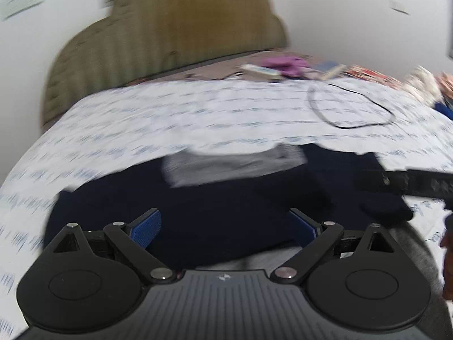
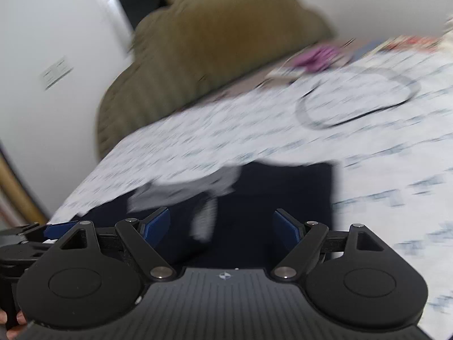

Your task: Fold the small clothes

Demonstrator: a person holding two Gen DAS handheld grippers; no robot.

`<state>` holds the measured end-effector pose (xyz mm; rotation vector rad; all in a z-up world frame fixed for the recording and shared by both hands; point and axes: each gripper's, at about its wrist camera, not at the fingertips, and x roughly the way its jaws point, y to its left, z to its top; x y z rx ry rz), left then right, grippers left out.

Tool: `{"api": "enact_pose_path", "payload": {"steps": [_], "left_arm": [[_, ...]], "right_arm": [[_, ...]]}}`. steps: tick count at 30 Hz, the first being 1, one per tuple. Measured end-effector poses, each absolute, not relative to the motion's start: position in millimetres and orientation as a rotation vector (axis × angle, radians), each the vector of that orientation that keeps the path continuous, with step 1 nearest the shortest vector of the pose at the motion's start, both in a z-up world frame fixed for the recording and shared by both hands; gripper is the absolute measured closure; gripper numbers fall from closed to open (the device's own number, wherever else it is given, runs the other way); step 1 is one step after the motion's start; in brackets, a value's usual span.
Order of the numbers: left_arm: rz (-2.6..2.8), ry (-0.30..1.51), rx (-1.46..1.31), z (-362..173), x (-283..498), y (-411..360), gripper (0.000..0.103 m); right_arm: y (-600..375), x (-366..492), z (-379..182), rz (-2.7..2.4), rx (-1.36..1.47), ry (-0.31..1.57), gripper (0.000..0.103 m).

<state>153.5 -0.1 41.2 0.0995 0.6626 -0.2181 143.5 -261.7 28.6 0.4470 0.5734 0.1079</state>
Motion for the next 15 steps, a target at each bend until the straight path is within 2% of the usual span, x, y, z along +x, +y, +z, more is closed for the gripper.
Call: {"api": "enact_pose_path", "payload": {"steps": [3,5,7,8,9,10,15], "left_arm": [[-0.162,0.664,0.039,39,135,33,0.007],[-0.134,0.660,0.011,36,123,49,0.007],[-0.117,0.664,-0.003,34,113,60,0.007],[-0.112,0.669,-0.008,33,110,64,0.007],[-0.109,0.672,-0.010,33,110,66,0.007],[-0.103,0.672,-0.010,32,109,67,0.007],[-0.063,0.637,0.024,36,107,68,0.007]], "right_arm": [[-254,177,17,0.149,0.482,0.631,0.021],[-257,197,6,0.171,0.558,0.677,0.027],[-258,211,-6,0.213,0.672,0.714,0.044],[-258,215,-11,0.222,0.710,0.724,0.049],[-256,216,-15,0.217,0.727,0.727,0.062],[-255,218,-16,0.199,0.729,0.729,0.082],[-257,201,-1,0.136,0.683,0.621,0.086]]}}
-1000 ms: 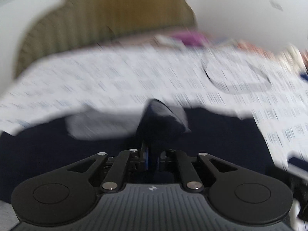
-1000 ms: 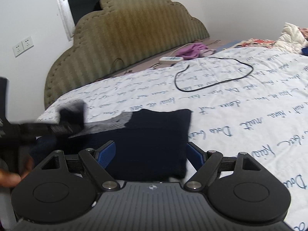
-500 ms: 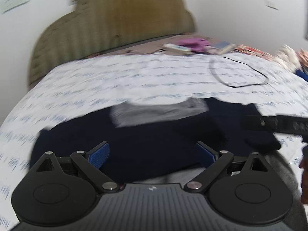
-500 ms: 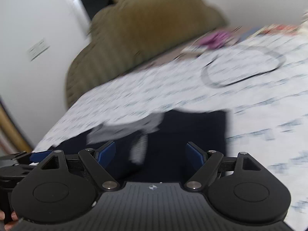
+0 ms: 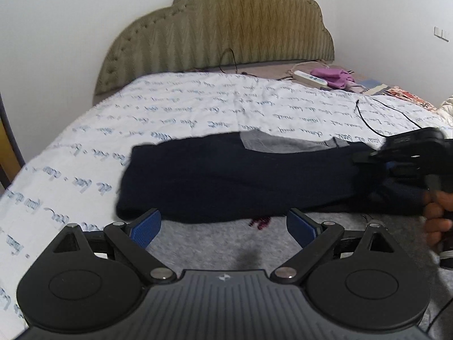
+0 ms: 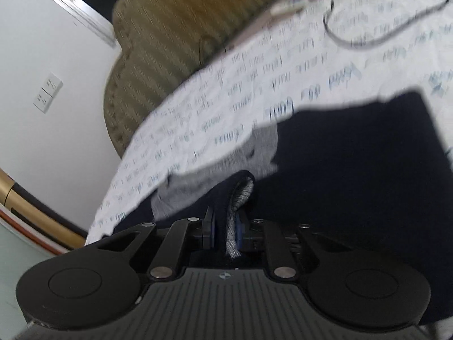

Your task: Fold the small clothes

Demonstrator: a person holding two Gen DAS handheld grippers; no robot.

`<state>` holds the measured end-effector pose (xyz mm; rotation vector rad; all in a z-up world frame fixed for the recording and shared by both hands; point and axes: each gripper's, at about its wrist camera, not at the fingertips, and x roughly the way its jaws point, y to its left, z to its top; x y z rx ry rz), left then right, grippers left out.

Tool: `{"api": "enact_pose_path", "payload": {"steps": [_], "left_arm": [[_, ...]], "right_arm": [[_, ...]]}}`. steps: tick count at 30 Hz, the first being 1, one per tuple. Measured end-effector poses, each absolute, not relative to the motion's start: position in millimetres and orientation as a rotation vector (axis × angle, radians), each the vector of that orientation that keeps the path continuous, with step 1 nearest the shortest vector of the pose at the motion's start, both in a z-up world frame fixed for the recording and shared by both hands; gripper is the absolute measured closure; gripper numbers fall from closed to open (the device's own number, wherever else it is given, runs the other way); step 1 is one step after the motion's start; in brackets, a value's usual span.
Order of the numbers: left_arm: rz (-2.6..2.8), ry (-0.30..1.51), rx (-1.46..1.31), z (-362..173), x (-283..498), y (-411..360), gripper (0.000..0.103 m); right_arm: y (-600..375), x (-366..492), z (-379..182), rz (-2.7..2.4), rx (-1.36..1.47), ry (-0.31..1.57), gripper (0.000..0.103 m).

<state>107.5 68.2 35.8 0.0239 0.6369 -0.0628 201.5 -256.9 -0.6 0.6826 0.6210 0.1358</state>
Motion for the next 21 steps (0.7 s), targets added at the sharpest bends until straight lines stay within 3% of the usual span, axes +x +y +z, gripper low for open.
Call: {"api": "enact_pose_path", "payload": {"steps": [6,8,10,15,18,21], "left_arm": [[-0.056,0.664,0.027,29,115,69,0.007],[-0.045,0.686,0.013,23,118,70,0.007],[-0.029,0.709,0.003,17,122,72,0.007],[-0.003,0.727,0.031,12,117,77,0.007],[-0.004,0.742,0.021,11,114,77,0.007],[-0.024,0.741,0.011,12,107,71,0.007]], "right_arm": [[-277,175,24,-0.006,0.519,0.551,0.086],[-281,180,17,-0.024,0.485,0.615,0.079],[-282,182,8,-0.047,0.456,0.668,0.064],[-269,150,23,-0.121,0.347,0.535,0.061],[-256,153,15,-0.078,0.279,0.622,0.053],[-254,157,3,-0.124,0.206,0.695,0.052]]}}
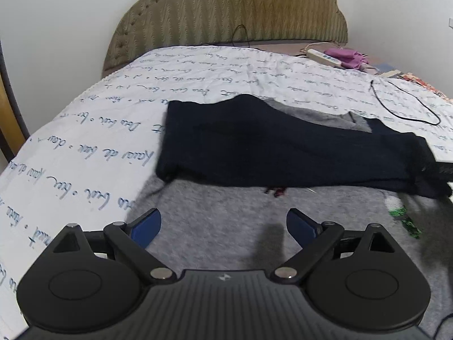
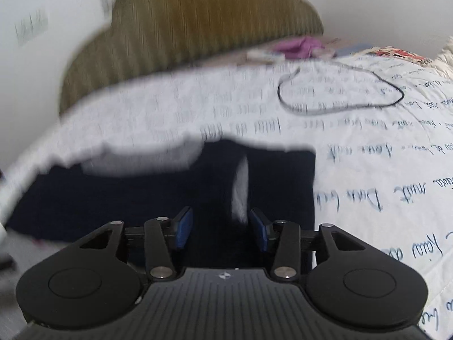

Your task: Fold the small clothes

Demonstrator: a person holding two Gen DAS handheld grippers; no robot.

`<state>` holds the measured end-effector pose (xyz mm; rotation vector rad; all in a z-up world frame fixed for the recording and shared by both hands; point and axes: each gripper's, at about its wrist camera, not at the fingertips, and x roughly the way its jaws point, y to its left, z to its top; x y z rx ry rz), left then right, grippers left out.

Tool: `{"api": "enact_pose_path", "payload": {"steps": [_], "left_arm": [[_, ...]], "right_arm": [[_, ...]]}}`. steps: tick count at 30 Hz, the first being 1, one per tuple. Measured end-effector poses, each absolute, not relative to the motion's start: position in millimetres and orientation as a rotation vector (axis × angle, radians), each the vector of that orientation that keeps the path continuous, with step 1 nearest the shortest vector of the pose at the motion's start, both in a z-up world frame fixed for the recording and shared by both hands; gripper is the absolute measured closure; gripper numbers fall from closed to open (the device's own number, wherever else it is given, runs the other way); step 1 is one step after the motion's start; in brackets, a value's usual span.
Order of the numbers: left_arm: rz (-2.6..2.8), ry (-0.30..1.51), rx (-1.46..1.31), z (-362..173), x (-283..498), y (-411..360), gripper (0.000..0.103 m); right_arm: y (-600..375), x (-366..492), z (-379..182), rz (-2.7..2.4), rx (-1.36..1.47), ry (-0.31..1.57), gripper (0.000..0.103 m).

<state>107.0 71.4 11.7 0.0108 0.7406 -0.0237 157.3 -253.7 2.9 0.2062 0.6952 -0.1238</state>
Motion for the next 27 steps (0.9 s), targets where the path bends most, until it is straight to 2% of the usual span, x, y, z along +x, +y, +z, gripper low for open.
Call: {"api": "enact_pose_path", "payload": {"steps": [2,4,6,10,16,27], "left_arm": [[-0.025,0.737,0.025,11,102,67,0.007],[-0.018,0.741,0.042,10,97,63,0.007],[-0.014,0.750,0.039,10,94,61,0.007],[-0.021,0.764,0.006,9,89,59,0.007],[-0.018,0.780,0.011,6,78,55,0.007],[-0.015,0.792,0.006,4,57,57,0.007]], "right_arm": [[-259,144,8,-0.139,0.247,0.664,0.051],[-259,129,14,-0.132,0.289,0.630,0.036],[-253,112,18,-0.089,0.296,0.601,0.026],[-232,81,20,0.003,0.237,0.609,0.017],[-204,48,21,0.062,0.174,0.643,0.012],[-193,3,18,0.126,0.224,0.680,0.006]]}}
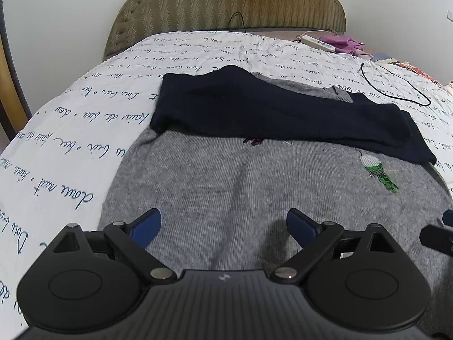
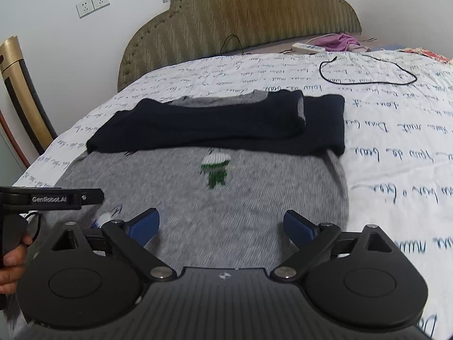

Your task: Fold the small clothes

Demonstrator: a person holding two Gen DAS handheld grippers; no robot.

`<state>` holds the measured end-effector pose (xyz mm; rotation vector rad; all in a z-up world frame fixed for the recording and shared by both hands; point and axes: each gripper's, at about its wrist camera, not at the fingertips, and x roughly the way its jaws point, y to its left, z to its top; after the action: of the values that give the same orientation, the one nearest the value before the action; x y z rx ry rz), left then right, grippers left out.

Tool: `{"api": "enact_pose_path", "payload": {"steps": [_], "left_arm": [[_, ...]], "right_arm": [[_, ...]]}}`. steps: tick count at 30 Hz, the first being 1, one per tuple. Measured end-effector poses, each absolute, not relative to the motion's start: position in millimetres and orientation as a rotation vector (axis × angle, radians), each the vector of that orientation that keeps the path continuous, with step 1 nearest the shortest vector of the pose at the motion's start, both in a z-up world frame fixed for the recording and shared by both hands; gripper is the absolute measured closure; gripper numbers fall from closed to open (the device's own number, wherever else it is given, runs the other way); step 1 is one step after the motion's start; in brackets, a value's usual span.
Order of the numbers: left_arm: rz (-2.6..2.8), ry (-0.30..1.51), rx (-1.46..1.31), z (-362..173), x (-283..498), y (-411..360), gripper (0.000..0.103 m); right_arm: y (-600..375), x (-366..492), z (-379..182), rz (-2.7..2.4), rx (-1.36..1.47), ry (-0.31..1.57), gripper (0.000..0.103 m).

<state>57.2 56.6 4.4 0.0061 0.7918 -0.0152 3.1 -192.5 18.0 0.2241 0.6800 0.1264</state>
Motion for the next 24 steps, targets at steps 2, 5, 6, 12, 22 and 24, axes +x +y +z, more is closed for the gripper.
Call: {"api": "enact_pose_path", "payload": {"steps": [2,5,6,12,22,24], "left_arm": [[-0.014,0.792,0.005,5,52,58,0.007],[-0.008,0.789,0.008,5,44,60,0.007],[-0.004,0.786,0.009,5,40,61,0.007],[0.043,0.722,0.019,19,12,81,0.007],[0.288,0.565,0.052,76,-42,159,0.007],[0.358,0.529,0.073,88,-52,176,0.007]], "right_arm": [[-191,-3,18,0.149,0.230,0.687,0.005],[-188,-12,18,0.171,0.228,0.691,0.005],[-187,-16,18,0.175,0.225,0.692,0.005],[-187,-36,21,0.215,0.235,0.698,0.005],[-182,-69,30,0.338,0.238,0.701,0.004],[-181,-73,31,0.360,0.232,0.705,0.004]]}}
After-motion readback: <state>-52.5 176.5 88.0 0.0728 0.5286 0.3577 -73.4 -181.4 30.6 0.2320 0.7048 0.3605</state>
